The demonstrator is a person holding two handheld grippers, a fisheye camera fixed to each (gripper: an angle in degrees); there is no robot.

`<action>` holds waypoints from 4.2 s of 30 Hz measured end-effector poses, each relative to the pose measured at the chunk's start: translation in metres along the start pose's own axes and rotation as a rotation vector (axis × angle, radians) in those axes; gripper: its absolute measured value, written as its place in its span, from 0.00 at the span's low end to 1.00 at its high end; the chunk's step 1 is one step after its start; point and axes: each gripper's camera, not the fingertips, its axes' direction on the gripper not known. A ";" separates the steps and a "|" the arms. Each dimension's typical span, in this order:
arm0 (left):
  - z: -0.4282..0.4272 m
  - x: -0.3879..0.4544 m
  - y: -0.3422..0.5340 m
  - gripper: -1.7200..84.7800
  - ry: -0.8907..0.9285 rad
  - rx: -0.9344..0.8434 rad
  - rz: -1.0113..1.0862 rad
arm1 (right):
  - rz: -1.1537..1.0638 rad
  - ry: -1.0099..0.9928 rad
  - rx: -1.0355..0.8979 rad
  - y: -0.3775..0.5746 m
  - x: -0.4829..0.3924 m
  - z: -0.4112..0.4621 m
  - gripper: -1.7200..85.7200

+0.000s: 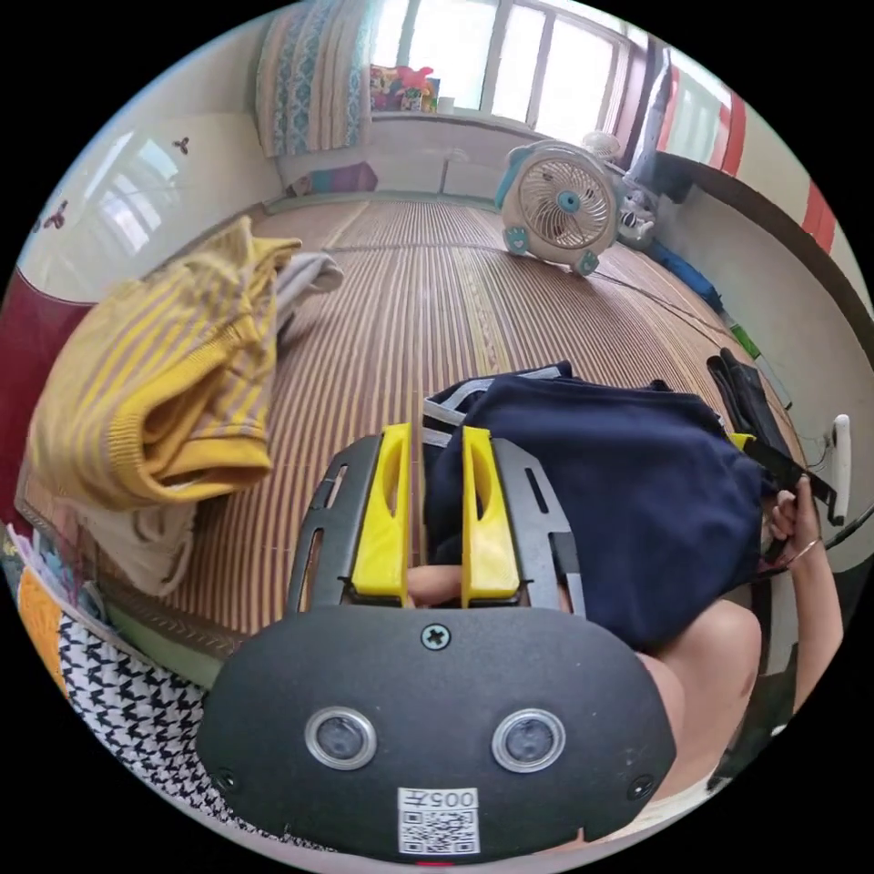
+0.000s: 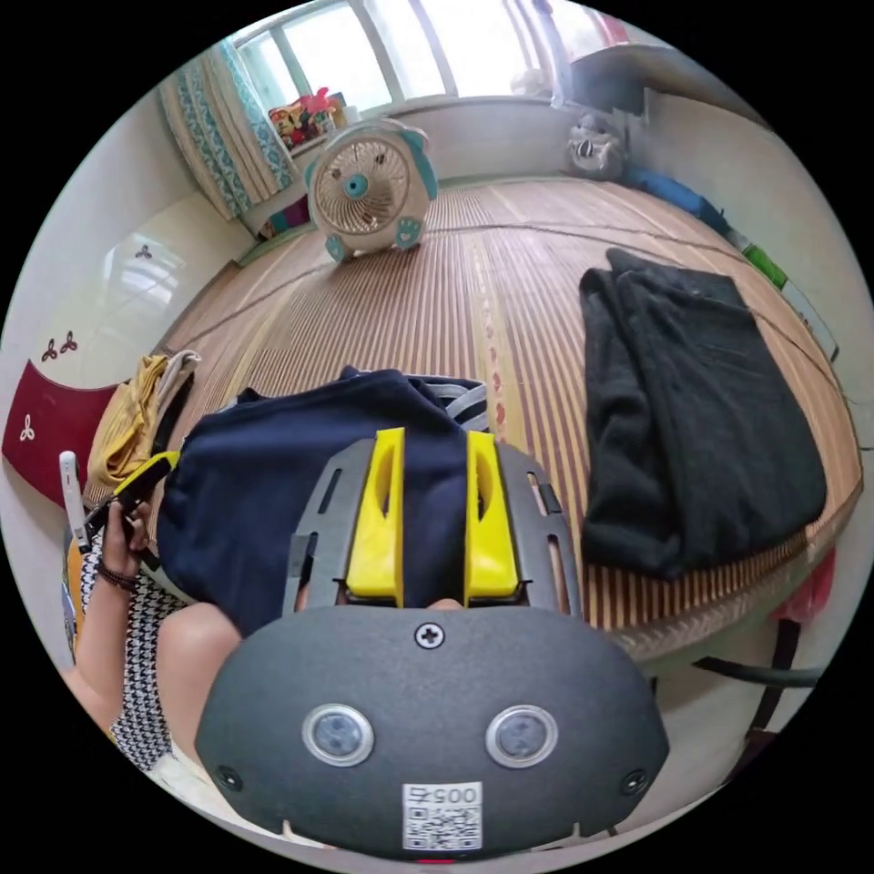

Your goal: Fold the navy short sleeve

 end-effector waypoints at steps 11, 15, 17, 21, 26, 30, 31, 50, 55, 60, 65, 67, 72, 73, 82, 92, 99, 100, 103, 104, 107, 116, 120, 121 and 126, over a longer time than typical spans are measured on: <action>-0.058 0.003 0.054 0.11 0.052 0.049 0.075 | 0.138 -0.049 -0.033 0.117 0.072 -0.062 0.13; -0.056 0.012 0.079 0.11 0.115 0.014 0.079 | 0.173 -0.055 -0.023 0.130 0.077 -0.064 0.13; -0.051 0.013 0.087 0.11 0.131 -0.011 0.075 | 0.161 -0.061 -0.015 0.128 0.073 -0.064 0.13; -0.038 0.016 0.098 0.11 0.101 -0.058 0.093 | 0.128 -0.089 0.012 0.115 0.062 -0.060 0.13; -0.012 0.004 0.111 0.11 0.119 -0.100 0.049 | 0.093 -0.063 0.043 0.093 0.052 -0.048 0.14; -0.010 0.000 0.118 0.11 0.132 -0.074 -0.004 | 0.030 -0.037 0.060 0.067 0.042 -0.032 0.15; -0.010 0.002 0.119 0.11 0.118 -0.069 0.005 | 0.009 -0.044 0.059 0.059 0.039 -0.027 0.15; -0.008 0.000 0.134 0.11 0.135 -0.006 -0.018 | -0.083 -0.099 -0.061 0.017 0.027 0.047 0.10; -0.008 -0.001 0.136 0.10 0.151 0.003 -0.031 | -0.068 -0.102 -0.069 0.017 0.028 0.047 0.06; -0.009 0.002 0.136 0.10 0.146 0.003 -0.029 | -0.051 -0.100 -0.063 0.017 0.024 0.040 0.02; -0.010 0.005 0.132 0.11 0.149 -0.017 -0.035 | -0.118 -0.006 -0.017 0.015 -0.004 0.010 0.01; -0.011 0.008 0.130 0.11 0.143 -0.023 -0.028 | -0.137 0.000 0.020 0.011 -0.014 -0.012 0.01; -0.013 0.013 0.123 0.11 0.152 -0.022 -0.041 | -0.104 -0.025 0.083 -0.002 -0.010 -0.057 0.01; -0.013 0.013 0.121 0.11 0.158 -0.022 -0.048 | -0.101 -0.017 0.091 -0.004 -0.007 -0.065 0.01; -0.076 0.061 0.093 0.10 0.254 0.094 0.019 | -0.090 0.073 0.070 -0.003 0.014 -0.090 0.01; -0.089 0.174 0.090 0.10 0.450 -0.019 0.276 | 0.064 0.148 0.023 0.006 0.078 -0.088 0.08; -0.077 0.190 0.069 0.10 0.522 -0.002 0.232 | 0.174 -0.070 -0.013 0.088 0.147 -0.120 0.10; -0.074 0.194 0.067 0.10 0.526 -0.005 0.233 | 0.228 -0.123 -0.025 0.107 0.159 -0.121 0.11; -0.052 0.215 0.053 0.10 0.534 -0.020 0.236 | 0.354 -0.243 -0.054 0.148 0.184 -0.117 0.11; -0.041 0.223 0.049 0.10 0.536 -0.030 0.232 | 0.373 -0.260 -0.057 0.154 0.187 -0.117 0.11; -0.019 0.245 0.044 0.10 0.512 -0.049 0.274 | 0.445 -0.312 -0.056 0.176 0.195 -0.117 0.13; 0.003 0.265 0.059 0.09 0.442 -0.066 0.315 | 0.463 -0.369 -0.079 0.178 0.183 -0.109 0.11; 0.002 0.279 0.064 0.09 0.416 -0.093 0.385 | 0.473 -0.245 -0.083 0.175 0.163 -0.121 0.06; 0.000 0.282 0.065 0.09 0.408 -0.088 0.399 | 0.466 -0.242 -0.072 0.176 0.156 -0.128 0.04; -0.006 0.294 0.072 0.09 0.382 -0.088 0.474 | 0.455 -0.208 -0.003 0.175 0.134 -0.158 0.01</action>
